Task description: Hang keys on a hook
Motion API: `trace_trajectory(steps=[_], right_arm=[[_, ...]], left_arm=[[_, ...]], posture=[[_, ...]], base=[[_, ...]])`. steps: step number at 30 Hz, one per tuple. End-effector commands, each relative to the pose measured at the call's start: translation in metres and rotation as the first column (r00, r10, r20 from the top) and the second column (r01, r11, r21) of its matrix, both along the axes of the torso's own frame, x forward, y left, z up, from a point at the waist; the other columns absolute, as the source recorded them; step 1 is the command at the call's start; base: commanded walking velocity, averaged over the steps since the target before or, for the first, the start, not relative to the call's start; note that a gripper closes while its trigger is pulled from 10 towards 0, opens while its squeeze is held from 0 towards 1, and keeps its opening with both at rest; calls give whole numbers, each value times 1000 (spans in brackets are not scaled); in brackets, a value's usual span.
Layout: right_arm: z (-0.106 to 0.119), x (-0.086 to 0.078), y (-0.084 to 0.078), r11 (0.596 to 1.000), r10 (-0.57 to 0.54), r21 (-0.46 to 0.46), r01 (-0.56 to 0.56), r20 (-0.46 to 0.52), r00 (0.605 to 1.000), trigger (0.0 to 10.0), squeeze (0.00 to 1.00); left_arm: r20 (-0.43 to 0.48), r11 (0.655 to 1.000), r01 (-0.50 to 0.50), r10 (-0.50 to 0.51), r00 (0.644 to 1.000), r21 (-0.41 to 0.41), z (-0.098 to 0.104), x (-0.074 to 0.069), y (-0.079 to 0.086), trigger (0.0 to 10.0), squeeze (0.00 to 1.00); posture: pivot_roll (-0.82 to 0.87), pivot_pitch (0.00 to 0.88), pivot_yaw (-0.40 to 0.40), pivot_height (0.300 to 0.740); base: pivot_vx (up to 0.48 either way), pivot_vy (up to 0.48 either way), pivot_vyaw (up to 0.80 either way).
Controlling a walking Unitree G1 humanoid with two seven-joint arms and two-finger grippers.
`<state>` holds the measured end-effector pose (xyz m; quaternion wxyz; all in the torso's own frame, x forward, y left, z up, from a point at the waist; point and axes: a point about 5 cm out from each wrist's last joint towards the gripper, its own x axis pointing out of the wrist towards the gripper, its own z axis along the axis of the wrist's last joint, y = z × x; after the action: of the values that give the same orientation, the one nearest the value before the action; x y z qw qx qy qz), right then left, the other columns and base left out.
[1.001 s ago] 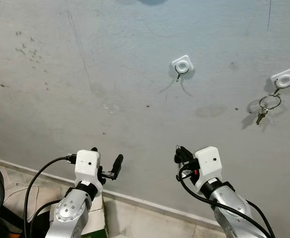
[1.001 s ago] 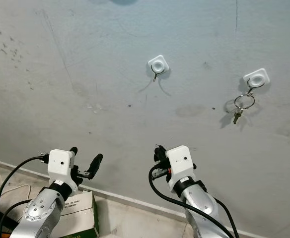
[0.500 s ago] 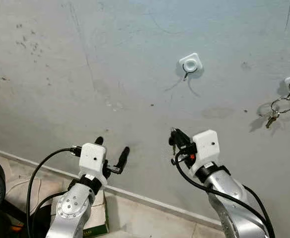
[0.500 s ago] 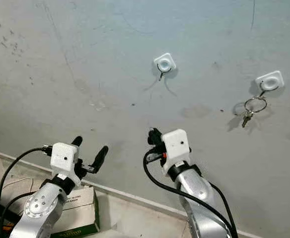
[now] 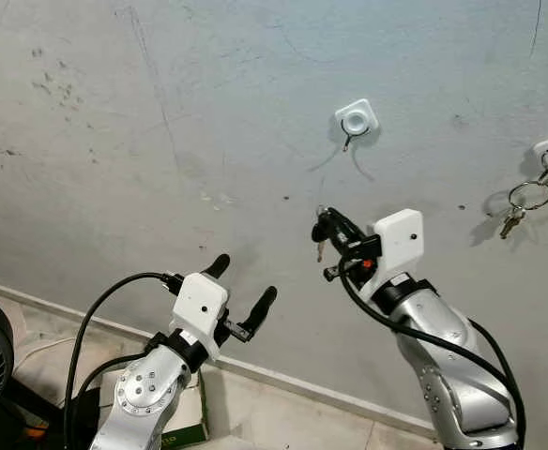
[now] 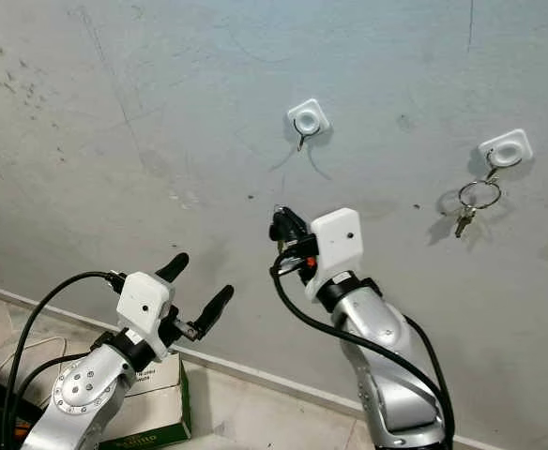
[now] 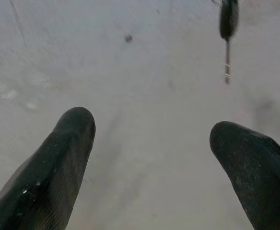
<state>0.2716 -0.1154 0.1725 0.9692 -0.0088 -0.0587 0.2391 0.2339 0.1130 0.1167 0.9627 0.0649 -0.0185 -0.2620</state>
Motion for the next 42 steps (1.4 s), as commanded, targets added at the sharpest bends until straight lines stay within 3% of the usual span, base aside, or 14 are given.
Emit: trace_trajectory(steps=[1, 2, 8, 15, 24, 32, 42], right_arm=[[6, 1, -1, 1000, 6, 5, -6, 12, 1000, 10000, 0], [2, 1, -3, 1000, 1, -5, -1, 2, 1000, 10000, 0], [-10, 0, -8, 999, -15, -35, 14, -32, 999, 10000, 0], [-20, -2, -6, 999, -12, -47, 9, -58, 998, 10000, 0], [1, 9, 0, 1000, 14, -3, -14, -3, 1000, 10000, 0], [12, 13, 2, 999, 34, 36, -35, 19, 999, 10000, 0], [31, 21, -7, 991, 27, 126, -33, 51, 998, 10000, 0]], left_arm=[[98, 999, -35, 32, 995, 22, 15, 4, 4, 10000, 0], [161, 996, -67, 58, 985, 53, 21, 5, 5, 10000, 0], [235, 996, -51, 32, 971, 75, 32, 5, 0, 10000, 0], [239, 999, -32, 26, 971, 23, 33, 6, -7, 10000, 0], [209, 994, 25, -2, 978, -106, 37, 13, -26, 10000, 0], [223, 993, 26, 0, 975, -112, 37, 16, -30, 10000, 0], [214, 994, 48, -26, 976, -100, 35, 15, -30, 10000, 0]], posture=[[57, 0, 58, 740], [57, 0, 55, 740], [59, 0, 40, 740], [55, 0, 25, 740], [41, 0, -6, 740], [33, 0, -8, 740], [24, 0, 18, 740]], base=[[0, 0, 0], [0, 0, 0], [0, 0, 0], [0, 0, 0], [0, 0, 0], [0, 0, 0], [0, 0, 0]])
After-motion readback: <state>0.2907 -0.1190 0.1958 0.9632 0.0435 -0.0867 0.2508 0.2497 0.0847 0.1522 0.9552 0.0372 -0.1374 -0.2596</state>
